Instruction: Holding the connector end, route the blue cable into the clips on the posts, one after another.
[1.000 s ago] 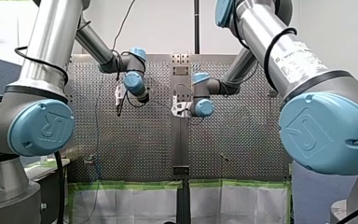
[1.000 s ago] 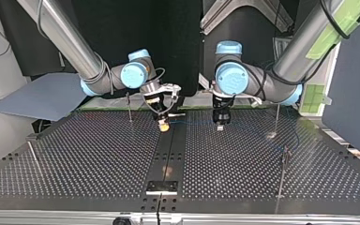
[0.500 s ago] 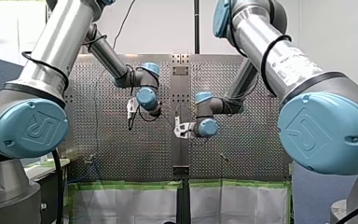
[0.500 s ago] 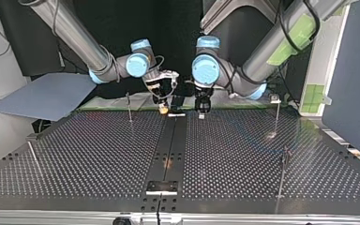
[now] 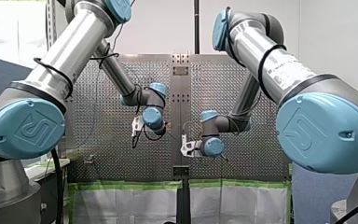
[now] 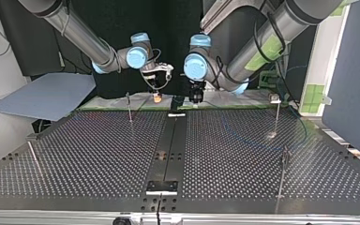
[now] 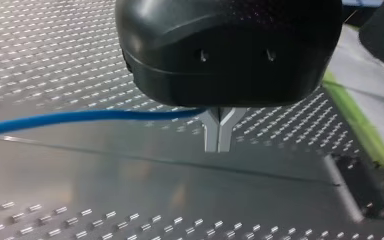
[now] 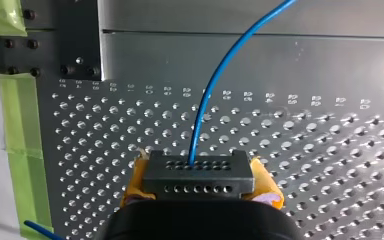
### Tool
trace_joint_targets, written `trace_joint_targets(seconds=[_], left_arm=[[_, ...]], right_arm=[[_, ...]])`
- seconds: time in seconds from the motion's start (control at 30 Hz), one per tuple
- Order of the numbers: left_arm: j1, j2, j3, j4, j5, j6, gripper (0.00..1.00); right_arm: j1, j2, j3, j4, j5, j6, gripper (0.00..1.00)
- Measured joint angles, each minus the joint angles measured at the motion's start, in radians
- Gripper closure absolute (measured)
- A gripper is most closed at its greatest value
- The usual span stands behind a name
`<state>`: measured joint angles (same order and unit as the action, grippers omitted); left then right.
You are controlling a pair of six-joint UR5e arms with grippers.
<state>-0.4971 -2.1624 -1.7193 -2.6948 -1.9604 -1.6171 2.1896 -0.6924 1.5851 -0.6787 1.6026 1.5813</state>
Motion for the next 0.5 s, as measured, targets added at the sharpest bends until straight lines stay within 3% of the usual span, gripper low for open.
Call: trace_joint_targets(seconds=[0.23, 0.5], left_arm=[[-0.027, -0.075, 0.000, 0.053, -0.002, -0.005, 0.99], [-0.063, -0.155, 0.000, 0.115, -0.003, -0.020, 0.99]], right_arm=[[-0.007, 0.058, 0.011, -0.052, 0.006, -0.010, 1.00], [-0.031, 0.073, 0.070, -0.126, 0.007, 0.000, 1.00]])
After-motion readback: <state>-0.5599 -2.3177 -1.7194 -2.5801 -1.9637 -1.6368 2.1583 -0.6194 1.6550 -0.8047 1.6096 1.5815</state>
